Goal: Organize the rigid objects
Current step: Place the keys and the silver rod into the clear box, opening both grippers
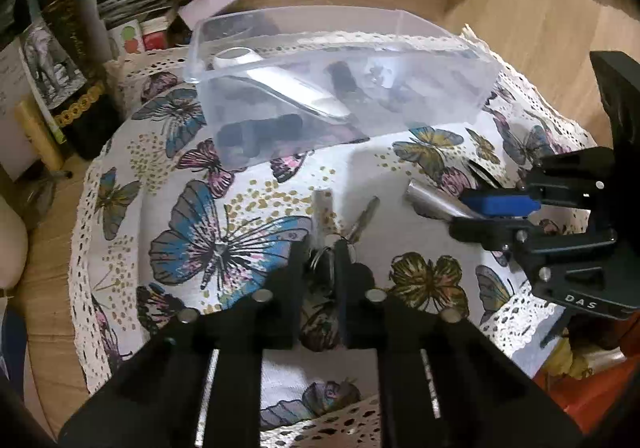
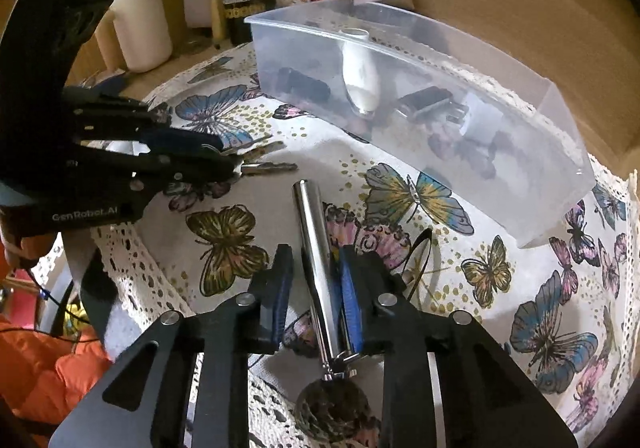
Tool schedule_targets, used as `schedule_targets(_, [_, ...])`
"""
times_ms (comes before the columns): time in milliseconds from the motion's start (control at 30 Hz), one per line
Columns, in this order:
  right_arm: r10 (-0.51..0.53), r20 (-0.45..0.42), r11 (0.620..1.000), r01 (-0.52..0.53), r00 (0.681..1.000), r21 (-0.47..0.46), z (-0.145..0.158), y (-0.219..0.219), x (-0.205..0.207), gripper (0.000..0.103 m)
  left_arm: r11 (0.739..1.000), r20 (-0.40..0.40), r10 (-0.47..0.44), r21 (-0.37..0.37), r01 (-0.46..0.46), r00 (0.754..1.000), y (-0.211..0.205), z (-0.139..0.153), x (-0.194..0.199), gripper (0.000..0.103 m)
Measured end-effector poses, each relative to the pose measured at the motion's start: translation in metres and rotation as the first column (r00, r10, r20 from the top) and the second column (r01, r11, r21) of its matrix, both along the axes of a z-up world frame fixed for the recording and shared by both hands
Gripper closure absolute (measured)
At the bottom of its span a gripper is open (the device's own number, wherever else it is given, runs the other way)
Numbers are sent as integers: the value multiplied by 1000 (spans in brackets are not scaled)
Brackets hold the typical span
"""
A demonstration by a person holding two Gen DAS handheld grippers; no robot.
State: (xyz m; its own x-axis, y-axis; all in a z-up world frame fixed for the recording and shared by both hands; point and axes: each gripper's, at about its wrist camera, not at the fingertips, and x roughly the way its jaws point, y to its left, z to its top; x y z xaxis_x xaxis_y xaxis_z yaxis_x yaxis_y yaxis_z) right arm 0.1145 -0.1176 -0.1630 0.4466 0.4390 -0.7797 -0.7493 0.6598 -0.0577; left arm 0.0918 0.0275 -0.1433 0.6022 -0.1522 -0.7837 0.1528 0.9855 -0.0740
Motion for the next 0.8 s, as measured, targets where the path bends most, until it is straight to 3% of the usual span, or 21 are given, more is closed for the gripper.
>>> schedule_targets(300, [-103, 50, 986, 95, 993, 140, 33, -20, 8, 89, 999, 39, 38, -38, -36, 999, 11, 15, 1, 96])
schedule_targets(800, [-232, 164, 925, 165, 959, 342, 102, -50, 20, 89, 995, 201, 69, -81, -54, 977, 13, 80, 2, 98])
